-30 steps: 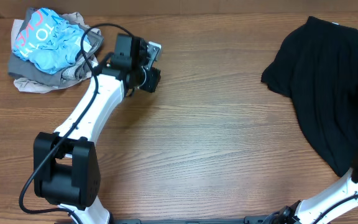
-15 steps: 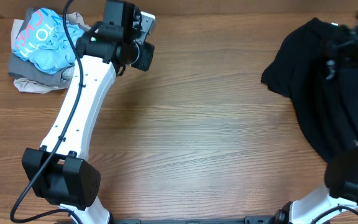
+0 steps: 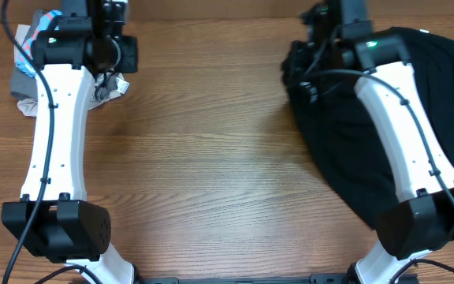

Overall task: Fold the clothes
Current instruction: 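Drag the black T-shirt leftward toward the table center with the right gripper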

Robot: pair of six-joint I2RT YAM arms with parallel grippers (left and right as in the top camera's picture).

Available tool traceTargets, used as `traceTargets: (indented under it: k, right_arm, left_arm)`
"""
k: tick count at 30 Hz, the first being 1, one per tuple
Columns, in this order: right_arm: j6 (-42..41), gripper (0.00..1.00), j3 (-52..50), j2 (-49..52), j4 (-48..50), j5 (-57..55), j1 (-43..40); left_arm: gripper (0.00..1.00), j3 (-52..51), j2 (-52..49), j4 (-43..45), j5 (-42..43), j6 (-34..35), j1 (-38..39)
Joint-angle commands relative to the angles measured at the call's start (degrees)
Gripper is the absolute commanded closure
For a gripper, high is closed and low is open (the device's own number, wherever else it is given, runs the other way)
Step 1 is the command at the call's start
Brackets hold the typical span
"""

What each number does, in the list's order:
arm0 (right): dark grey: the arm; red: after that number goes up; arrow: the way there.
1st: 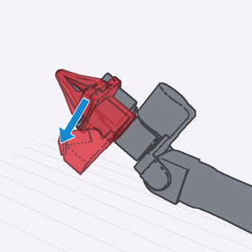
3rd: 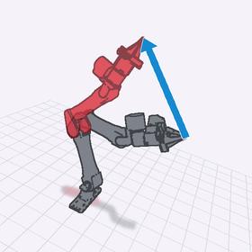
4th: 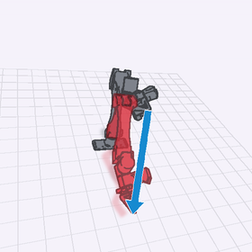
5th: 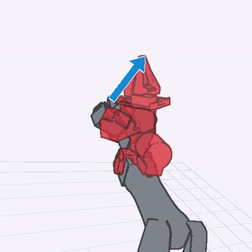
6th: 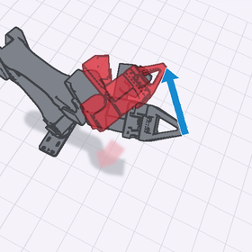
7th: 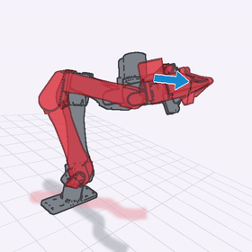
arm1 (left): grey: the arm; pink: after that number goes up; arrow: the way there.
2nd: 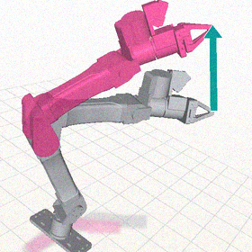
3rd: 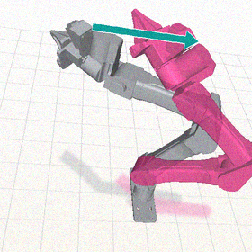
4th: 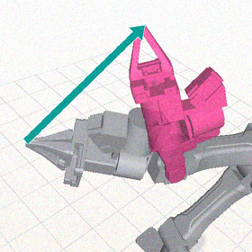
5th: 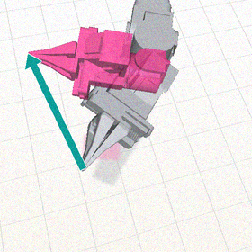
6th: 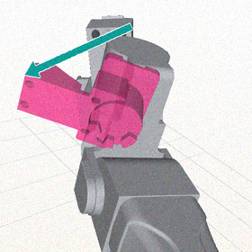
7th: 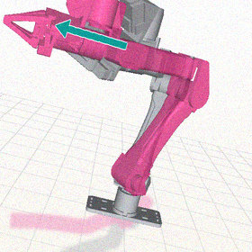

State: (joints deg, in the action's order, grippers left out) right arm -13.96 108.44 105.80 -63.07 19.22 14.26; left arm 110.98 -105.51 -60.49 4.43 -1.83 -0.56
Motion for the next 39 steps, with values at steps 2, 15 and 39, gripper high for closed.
traceTargets:
  k: [2, 15, 39]
  right_arm:
    - [-1.4, 0.96, 2.3, -1.0, 0.2, 0.0, 5.1]
    - [-2.6, 0.96, 2.2, -0.9, 0.1, 0.0, 21.3]
    - [-12.1, 0.36, 2.2, -6.8, -13.8, -17.9, 23.3]
  left_arm:
    - [0.69, 1.4, 0.3, -0.6, 0.1, 1.2, -0.6]
    - [0.65, 1.4, 0.3, -1.4, 0.0, 1.2, -0.7]
    - [0.61, 6.6, 0.4, -4.0, 7.7, 0.2, -2.4]
